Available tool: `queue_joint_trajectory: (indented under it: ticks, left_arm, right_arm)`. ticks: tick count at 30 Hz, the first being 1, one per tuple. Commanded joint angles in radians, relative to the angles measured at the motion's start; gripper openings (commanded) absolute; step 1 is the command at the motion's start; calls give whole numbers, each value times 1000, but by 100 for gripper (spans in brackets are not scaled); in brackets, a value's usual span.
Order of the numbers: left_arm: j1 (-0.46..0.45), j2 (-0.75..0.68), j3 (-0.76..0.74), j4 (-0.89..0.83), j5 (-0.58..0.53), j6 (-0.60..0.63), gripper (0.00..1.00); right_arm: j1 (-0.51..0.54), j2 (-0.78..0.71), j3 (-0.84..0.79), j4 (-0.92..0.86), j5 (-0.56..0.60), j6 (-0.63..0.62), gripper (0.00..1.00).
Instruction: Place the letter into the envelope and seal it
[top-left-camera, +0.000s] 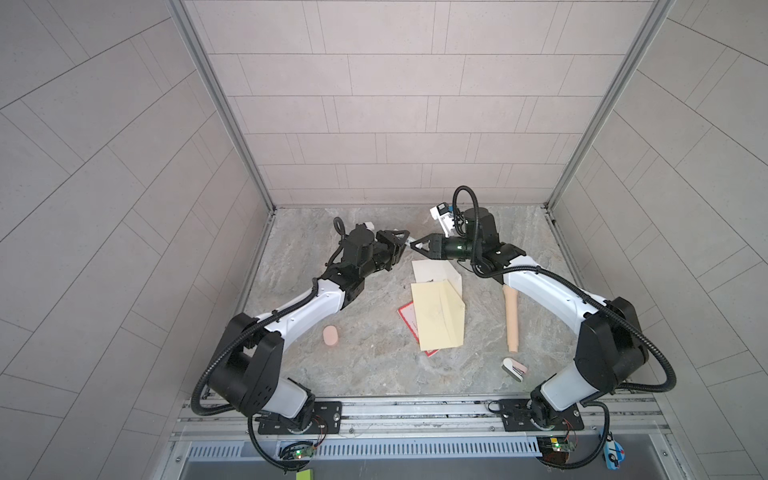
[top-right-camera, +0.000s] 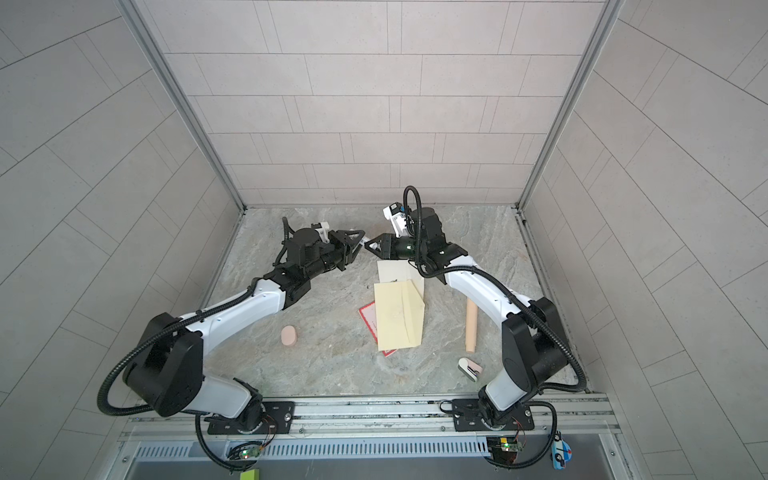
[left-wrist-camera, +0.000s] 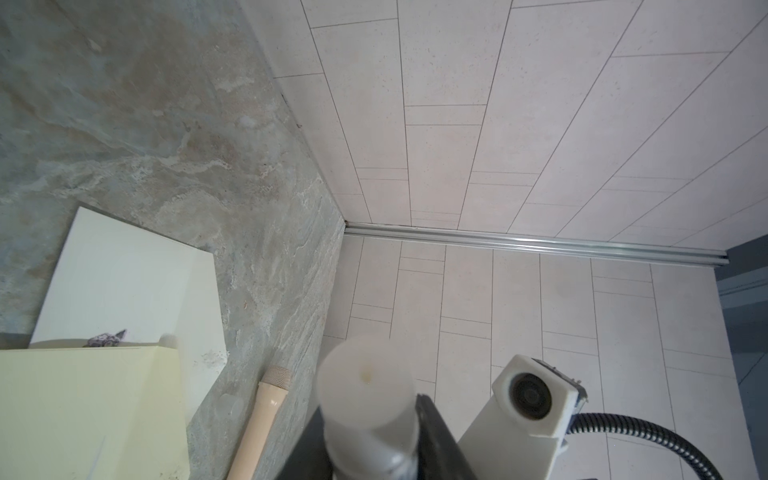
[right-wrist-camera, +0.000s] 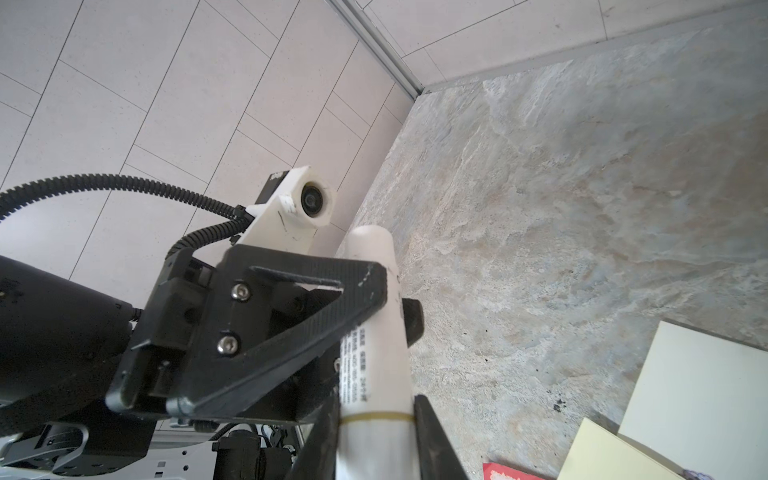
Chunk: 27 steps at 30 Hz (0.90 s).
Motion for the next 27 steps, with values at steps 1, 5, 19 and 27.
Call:
queue_joint_trajectory:
  ticks: [1,5,19,27]
  left_arm:
    - [-4,-4,19,3,29,11,20]
    - [-4,0,25,5,38,15,4]
    - [34,137,-31,853,432,149,0]
    - [35,139,11,770,596,243,0]
  right_arm:
    - [-3,21,37,0,-26,-17,7]
    - [-3,23,71,-69,-33,-63,9]
    - [-28,-14,56,83,-363,101,4]
    - [29,-62,194,-412,-376,-304,16]
